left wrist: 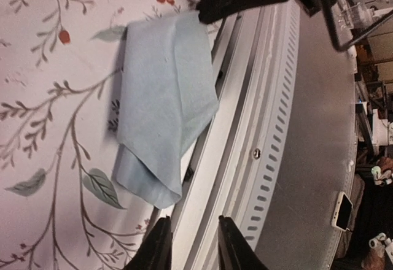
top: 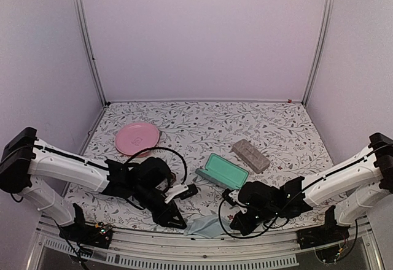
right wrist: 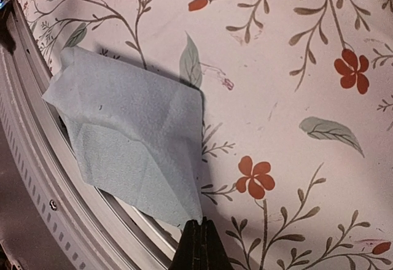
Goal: Organize the sunglasses
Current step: Pass from the left arm to the right, then pick up the glasses cleaning cloth from the center of the board.
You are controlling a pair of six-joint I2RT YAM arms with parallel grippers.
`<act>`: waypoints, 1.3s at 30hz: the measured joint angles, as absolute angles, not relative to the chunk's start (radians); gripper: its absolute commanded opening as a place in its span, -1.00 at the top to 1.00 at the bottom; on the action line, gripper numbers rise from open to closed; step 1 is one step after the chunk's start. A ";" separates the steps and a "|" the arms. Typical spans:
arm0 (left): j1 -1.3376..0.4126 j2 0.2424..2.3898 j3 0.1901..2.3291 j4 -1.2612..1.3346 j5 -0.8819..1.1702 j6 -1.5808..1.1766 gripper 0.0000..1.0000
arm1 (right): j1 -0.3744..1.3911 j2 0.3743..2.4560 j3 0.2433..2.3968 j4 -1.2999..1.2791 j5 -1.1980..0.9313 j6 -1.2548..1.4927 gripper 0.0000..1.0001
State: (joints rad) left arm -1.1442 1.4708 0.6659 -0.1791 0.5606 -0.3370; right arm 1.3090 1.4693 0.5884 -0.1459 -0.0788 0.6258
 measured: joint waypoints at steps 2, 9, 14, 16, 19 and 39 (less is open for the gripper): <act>-1.101 1.472 0.675 -0.152 0.557 -0.344 0.32 | 1.309 1.468 0.580 -0.129 -0.088 0.629 1.00; -0.999 1.631 0.809 -0.073 0.558 -0.348 0.17 | 1.309 1.468 0.568 -0.096 -0.093 0.641 1.00; -1.000 1.773 0.894 -0.050 0.588 -0.343 0.12 | 1.309 1.468 0.557 -0.072 -0.095 0.656 1.00; -1.002 1.810 0.913 -0.050 0.600 -0.341 0.11 | 1.309 1.468 0.554 -0.065 -0.096 0.660 1.00; -1.010 1.844 0.932 -0.051 0.624 -0.335 0.12 | 1.309 1.468 0.551 -0.058 -0.096 0.665 1.00; -1.059 1.901 0.951 -0.064 0.735 -0.305 0.95 | 1.309 1.456 0.554 -0.081 -0.051 0.654 1.00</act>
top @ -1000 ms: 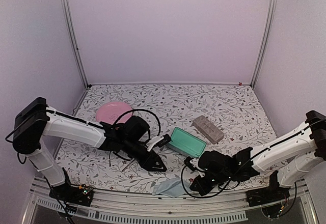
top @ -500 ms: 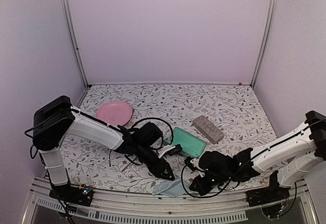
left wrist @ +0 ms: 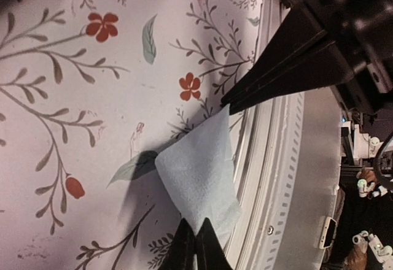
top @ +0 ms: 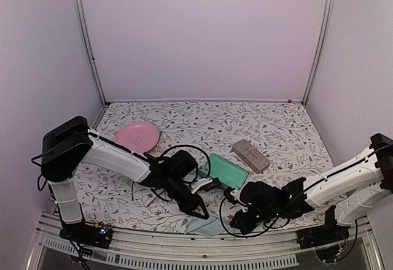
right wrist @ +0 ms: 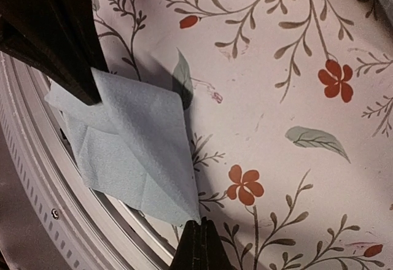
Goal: Organize the sunglasses
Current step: Pick up the glasses cleaning cloth from the center of the board.
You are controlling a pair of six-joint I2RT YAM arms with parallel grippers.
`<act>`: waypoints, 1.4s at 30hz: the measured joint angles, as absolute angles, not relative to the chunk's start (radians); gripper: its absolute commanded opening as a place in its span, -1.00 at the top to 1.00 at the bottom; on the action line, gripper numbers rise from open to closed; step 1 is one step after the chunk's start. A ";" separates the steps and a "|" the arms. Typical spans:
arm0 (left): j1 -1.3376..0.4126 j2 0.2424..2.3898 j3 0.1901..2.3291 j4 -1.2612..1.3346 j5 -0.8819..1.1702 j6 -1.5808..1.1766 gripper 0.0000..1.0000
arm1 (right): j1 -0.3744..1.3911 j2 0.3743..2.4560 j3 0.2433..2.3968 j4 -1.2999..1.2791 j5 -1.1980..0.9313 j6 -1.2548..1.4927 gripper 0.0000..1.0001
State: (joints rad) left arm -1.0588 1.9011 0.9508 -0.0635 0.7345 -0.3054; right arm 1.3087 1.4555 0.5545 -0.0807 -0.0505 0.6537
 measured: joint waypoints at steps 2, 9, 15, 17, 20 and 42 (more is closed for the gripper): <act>-1.059 1.869 0.949 -0.064 0.708 -0.307 0.92 | 1.303 1.445 0.574 -0.112 -0.033 0.639 1.00; -1.061 1.646 0.930 -0.038 0.521 -0.288 0.77 | 1.256 1.349 0.666 -0.181 0.037 0.561 1.00; -1.129 1.568 0.875 0.005 0.408 -0.231 0.26 | 1.249 1.304 0.675 -0.154 0.045 0.515 1.00; -1.164 1.581 0.845 -0.001 0.402 -0.210 0.19 | 1.251 1.309 0.650 -0.141 0.038 0.515 1.00; -1.216 1.607 0.794 -0.028 0.396 -0.186 0.14 | 1.266 1.340 0.603 -0.120 0.024 0.531 1.00; -1.188 1.694 0.795 0.034 0.422 -0.179 0.30 | 1.331 1.327 0.450 -0.081 -0.021 0.641 0.95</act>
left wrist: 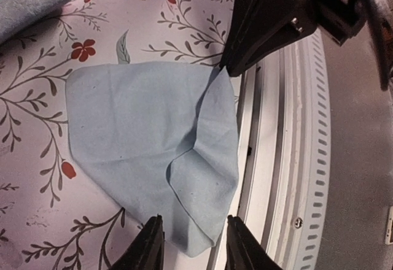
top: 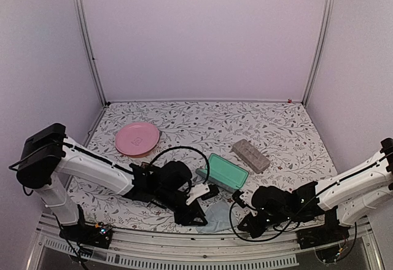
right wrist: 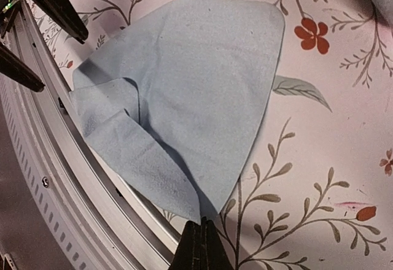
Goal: Organize the sunglasses
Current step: Pick up the glasses cleaning cloth from the center of the board.
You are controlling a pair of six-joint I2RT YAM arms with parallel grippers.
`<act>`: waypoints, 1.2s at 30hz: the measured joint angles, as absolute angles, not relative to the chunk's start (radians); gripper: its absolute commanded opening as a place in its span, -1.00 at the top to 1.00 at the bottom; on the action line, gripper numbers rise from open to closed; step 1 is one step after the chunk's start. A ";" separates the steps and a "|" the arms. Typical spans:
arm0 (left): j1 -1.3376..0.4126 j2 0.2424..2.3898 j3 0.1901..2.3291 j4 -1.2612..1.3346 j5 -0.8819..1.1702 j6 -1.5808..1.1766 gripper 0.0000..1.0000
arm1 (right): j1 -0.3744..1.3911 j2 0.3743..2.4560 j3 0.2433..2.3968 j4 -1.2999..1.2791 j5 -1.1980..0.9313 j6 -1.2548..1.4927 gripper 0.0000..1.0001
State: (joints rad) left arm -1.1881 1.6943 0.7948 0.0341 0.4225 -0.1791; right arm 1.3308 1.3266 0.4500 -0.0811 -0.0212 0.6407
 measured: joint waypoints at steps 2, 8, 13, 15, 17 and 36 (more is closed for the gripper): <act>-1.188 1.710 0.804 0.036 0.417 -0.186 0.35 | 1.333 1.325 0.441 -0.081 -0.029 0.649 0.92; -1.188 1.755 0.844 0.040 0.388 -0.199 0.42 | 1.341 1.327 0.438 -0.068 -0.043 0.661 0.91; -1.187 1.781 0.864 0.029 0.348 -0.203 0.53 | 1.341 1.338 0.438 -0.051 -0.051 0.666 0.86; -1.186 1.795 0.878 0.020 0.319 -0.206 0.57 | 1.341 1.339 0.437 -0.046 -0.052 0.666 0.85; -1.185 1.810 0.892 0.010 0.283 -0.209 0.61 | 1.342 1.341 0.437 -0.042 -0.052 0.666 0.83; -1.162 1.859 0.966 -0.048 0.086 -0.194 0.58 | 1.342 1.364 0.444 -0.002 -0.004 0.653 0.70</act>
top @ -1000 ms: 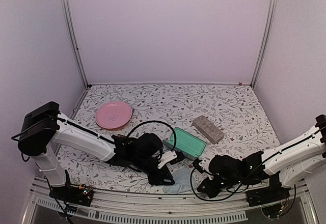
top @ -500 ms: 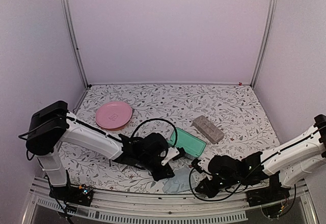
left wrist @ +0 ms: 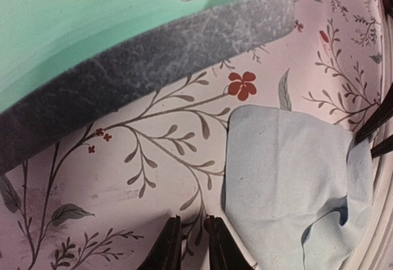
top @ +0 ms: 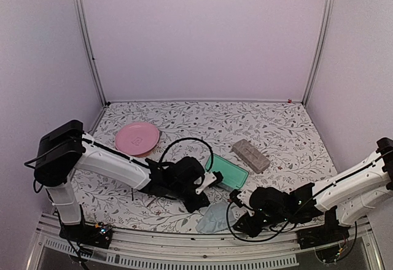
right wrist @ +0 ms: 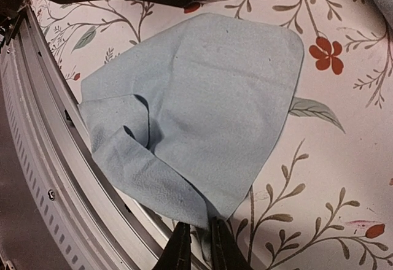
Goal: Organize the sunglasses
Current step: Pick up the glasses cleaning cloth from the center of the board.
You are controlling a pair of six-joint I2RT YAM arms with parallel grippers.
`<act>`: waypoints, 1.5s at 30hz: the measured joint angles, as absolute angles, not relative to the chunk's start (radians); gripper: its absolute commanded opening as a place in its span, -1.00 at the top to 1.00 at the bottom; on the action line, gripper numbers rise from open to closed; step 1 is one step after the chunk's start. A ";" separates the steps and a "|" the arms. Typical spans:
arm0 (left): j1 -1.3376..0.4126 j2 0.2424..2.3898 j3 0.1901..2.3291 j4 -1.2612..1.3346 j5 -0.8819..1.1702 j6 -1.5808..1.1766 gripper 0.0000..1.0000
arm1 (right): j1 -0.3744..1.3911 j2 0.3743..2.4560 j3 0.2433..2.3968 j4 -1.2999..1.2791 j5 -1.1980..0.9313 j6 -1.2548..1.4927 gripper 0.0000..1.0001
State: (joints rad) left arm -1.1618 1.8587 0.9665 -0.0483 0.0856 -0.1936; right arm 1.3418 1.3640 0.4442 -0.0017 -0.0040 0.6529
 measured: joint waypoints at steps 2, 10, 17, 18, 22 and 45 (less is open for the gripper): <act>-1.162 1.842 0.955 -0.049 0.091 -0.193 0.51 | 1.342 1.364 0.444 -0.001 -0.004 0.653 0.74; -1.162 1.682 0.866 0.014 0.280 -0.183 0.46 | 1.342 1.356 0.430 0.007 -0.006 0.654 0.88; -1.164 1.748 0.868 0.052 0.443 -0.147 0.56 | 1.342 1.326 0.412 0.009 -0.009 0.659 0.90; -1.166 1.765 0.871 0.052 0.459 -0.142 0.55 | 1.342 1.322 0.410 0.009 -0.009 0.659 0.90; -1.172 1.808 0.879 0.048 0.498 -0.121 0.52 | 1.342 1.306 0.400 0.009 -0.009 0.666 0.90; -1.185 1.901 0.968 0.004 0.523 -0.059 0.53 | 1.342 1.304 0.393 0.010 -0.009 0.676 0.91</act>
